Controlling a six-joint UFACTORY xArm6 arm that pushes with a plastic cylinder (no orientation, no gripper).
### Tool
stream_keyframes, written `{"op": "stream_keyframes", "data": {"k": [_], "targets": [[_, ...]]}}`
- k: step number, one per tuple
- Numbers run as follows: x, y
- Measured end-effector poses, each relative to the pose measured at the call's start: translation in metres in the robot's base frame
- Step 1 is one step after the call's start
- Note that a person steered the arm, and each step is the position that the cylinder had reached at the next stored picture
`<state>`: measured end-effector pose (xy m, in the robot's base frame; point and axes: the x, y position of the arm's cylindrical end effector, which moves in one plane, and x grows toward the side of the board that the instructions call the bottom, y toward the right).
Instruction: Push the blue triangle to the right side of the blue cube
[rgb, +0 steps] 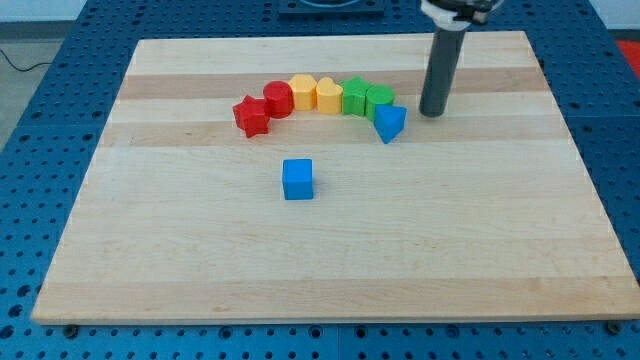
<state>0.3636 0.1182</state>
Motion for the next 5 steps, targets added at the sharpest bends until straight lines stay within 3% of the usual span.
{"op": "stream_keyframes", "data": {"k": [2,5], "targets": [[0.025,-0.052],[-0.015,-0.067]]}}
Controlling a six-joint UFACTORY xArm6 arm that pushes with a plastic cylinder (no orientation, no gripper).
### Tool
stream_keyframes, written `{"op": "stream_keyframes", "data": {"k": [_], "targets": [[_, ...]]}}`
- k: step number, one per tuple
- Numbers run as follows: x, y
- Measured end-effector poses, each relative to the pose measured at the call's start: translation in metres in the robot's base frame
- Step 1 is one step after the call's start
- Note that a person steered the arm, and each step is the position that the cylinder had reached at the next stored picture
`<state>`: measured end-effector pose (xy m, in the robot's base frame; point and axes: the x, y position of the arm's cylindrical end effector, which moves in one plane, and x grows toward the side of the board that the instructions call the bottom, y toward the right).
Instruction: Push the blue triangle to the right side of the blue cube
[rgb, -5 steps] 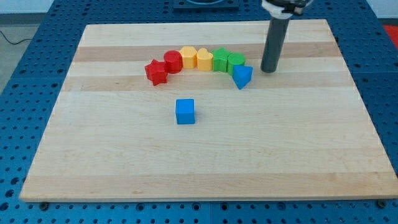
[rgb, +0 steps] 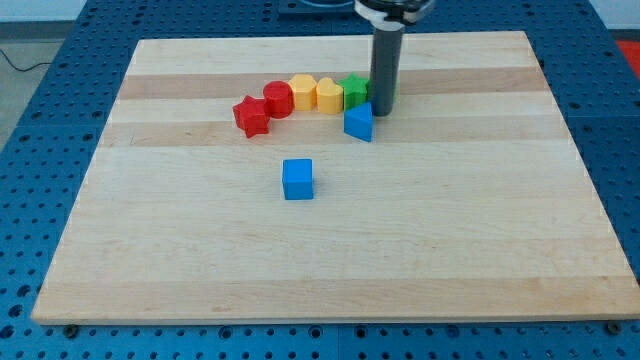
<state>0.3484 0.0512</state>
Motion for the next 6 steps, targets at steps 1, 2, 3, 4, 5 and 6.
{"op": "stream_keyframes", "data": {"k": [1,2,3,4,5,6], "targets": [[0.025,-0.038],[0.065,-0.052],[0.1,-0.052],[0.104,-0.052],[0.104,-0.052],[0.108,-0.056]]}}
